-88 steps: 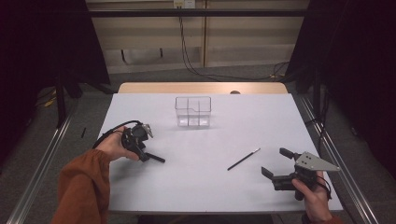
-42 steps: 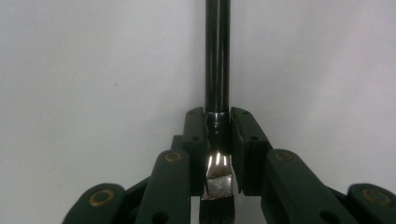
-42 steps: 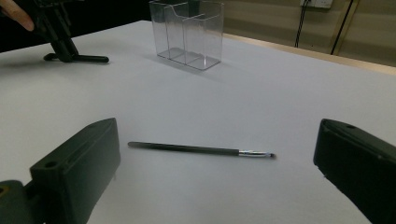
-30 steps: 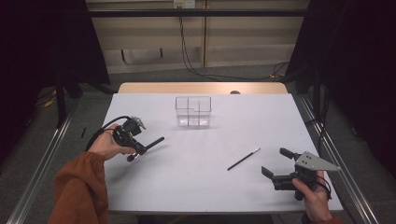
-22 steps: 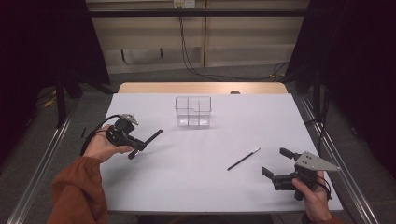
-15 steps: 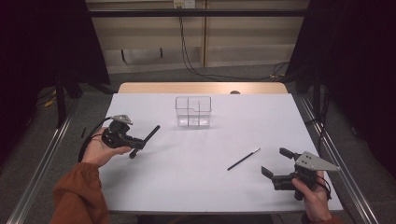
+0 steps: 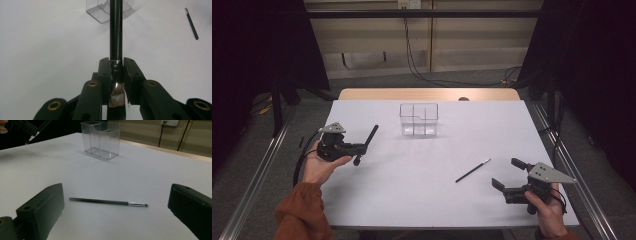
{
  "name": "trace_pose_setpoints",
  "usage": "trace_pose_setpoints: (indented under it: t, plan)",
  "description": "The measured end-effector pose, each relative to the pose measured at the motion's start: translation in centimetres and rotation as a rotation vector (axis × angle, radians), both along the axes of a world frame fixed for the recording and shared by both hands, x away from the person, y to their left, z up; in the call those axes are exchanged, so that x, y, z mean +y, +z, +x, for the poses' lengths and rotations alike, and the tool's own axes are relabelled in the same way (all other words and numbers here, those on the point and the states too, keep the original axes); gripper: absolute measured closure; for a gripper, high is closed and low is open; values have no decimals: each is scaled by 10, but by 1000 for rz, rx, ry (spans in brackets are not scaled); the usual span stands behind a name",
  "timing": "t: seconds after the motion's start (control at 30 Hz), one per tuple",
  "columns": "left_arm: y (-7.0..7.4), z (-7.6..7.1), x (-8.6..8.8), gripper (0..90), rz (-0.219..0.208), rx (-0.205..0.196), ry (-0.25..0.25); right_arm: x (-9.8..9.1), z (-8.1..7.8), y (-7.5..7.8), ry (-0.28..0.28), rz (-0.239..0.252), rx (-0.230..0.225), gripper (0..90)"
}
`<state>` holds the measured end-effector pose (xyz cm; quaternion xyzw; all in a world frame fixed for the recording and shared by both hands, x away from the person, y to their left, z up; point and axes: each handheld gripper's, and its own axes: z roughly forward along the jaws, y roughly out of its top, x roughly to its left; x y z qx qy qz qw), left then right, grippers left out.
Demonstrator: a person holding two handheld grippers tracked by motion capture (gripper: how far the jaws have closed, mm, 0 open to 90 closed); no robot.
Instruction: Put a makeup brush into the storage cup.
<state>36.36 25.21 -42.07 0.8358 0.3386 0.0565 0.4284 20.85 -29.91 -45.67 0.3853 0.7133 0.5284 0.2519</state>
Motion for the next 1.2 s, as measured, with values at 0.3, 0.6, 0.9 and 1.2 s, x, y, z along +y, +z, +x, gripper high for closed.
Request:
trace_pose_setpoints:
  t: [0.3, 0.6, 0.9, 1.2]
  plan:
    - [0, -13, -7, 772, -69, -28, 1, -1, 1, 0, -17, 11, -1, 1]
    - [4, -27, -20, 772, -138, -59, -47, -1, 0, 1, -6, 13, -11, 2]
    - [9, -37, -36, 772, -131, -77, -100, 2, 1, 1, 24, 44, -48, 1]
    - [5, -42, -56, 772, -106, -53, -161, 7, 6, 3, 38, 35, -31, 0]
